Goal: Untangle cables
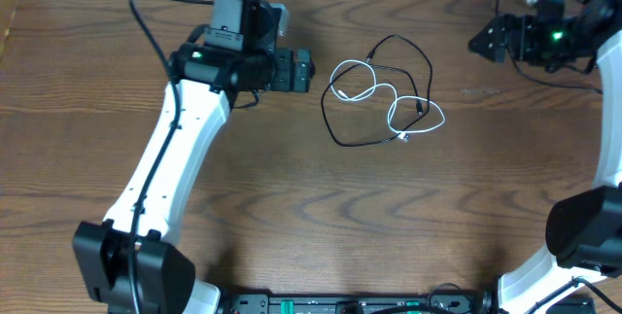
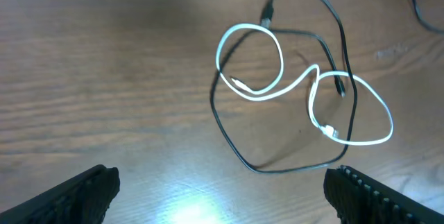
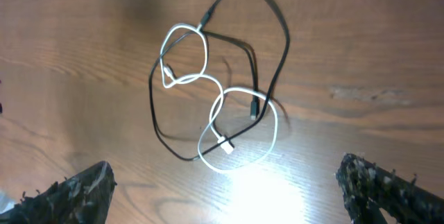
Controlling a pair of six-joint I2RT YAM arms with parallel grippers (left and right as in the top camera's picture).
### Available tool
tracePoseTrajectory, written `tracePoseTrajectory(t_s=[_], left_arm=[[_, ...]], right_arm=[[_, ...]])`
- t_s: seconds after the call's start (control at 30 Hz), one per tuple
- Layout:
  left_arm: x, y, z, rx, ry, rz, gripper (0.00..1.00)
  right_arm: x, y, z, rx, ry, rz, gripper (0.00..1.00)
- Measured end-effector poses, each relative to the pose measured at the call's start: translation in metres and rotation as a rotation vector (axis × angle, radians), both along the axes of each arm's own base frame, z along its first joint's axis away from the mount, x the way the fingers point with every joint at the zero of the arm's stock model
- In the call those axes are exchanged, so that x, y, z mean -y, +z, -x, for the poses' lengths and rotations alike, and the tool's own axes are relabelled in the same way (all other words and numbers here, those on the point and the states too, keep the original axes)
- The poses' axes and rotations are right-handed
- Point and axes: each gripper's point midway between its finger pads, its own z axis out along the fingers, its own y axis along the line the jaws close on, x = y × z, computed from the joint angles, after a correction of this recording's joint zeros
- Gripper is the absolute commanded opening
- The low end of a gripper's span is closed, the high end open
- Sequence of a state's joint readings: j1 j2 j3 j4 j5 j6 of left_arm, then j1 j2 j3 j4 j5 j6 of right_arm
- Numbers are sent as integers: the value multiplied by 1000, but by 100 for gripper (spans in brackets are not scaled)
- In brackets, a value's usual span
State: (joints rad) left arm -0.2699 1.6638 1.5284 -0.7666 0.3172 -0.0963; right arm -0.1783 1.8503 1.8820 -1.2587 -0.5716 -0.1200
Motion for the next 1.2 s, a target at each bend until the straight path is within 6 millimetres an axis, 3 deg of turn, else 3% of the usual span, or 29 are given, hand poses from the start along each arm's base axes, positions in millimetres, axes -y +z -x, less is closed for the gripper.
tracePoseTrajectory(t_s=[0.2,0.4,0.7,1.0,1.2], left_arm=[[16,-8,9,-30,-42,-9,100],[30,-8,15,-34,-68,-5,100],[53,-20,30,-79,-98,0,98],[87,-68,46,-188,-188,-53,93],[110,-105,59,-189,-403,-140,93]], right_arm=[[-24,-40,2,-45,45,-9,96],[-41,-64,0,-56,48,-22,90],[-43,-90,-1,-95,-15,-10,89],[-41,-101,5,-133,-39,-10,92],[-41,-101,5,-133,-40,-10,93]])
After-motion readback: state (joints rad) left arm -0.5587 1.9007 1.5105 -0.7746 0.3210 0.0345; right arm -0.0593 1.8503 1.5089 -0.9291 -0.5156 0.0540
